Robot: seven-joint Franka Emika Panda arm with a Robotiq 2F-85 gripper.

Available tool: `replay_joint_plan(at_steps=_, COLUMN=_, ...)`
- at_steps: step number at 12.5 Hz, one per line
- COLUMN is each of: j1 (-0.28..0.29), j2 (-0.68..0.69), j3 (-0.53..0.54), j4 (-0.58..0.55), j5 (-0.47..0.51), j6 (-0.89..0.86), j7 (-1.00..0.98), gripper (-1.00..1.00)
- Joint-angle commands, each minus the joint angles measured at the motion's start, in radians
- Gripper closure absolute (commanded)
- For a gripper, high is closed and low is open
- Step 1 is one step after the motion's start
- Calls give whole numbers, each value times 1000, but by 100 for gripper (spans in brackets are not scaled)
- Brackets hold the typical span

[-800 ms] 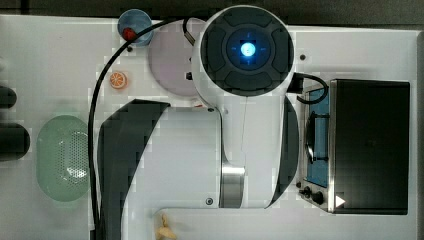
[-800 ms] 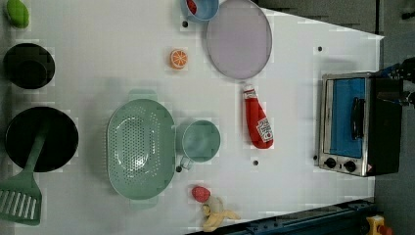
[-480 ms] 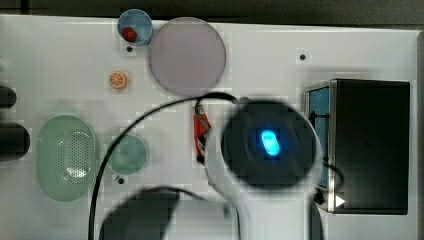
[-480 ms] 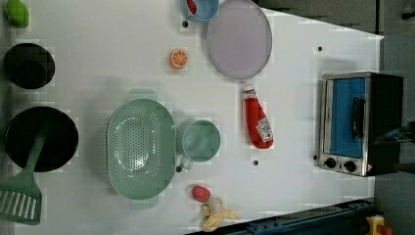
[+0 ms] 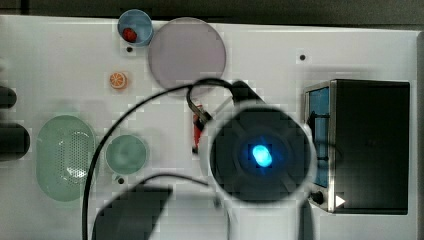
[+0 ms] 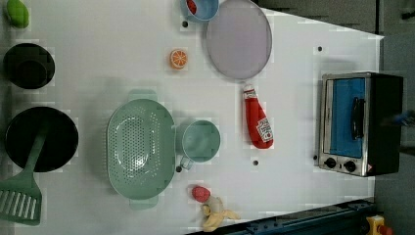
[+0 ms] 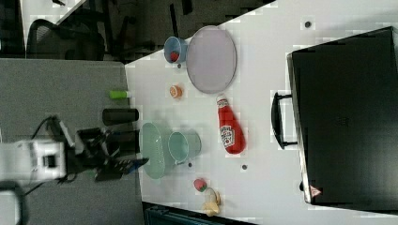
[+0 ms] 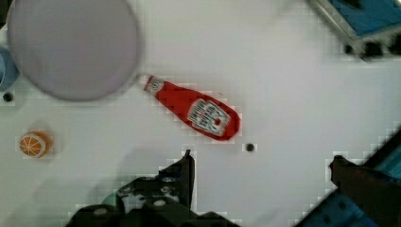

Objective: Pick Ketchup from the table and place it in strainer.

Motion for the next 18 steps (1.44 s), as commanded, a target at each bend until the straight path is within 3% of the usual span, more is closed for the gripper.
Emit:
replay_joint_plan(at_steps=1, j1=10, j2=129, j3=35, j4=-113, j5=10, j6=119, j7=-186, gripper=-100)
replay_joint_plan(at_steps=11, j1=18, j2=399, j3=53, j4=-308, j5=9, j6=598, j7=-808, gripper=-100)
replay_joint_plan(at_steps=18, j1=21, j2=579, j3=53, j4=-328, j5=-61, j6=780, j7=-866, gripper=-100)
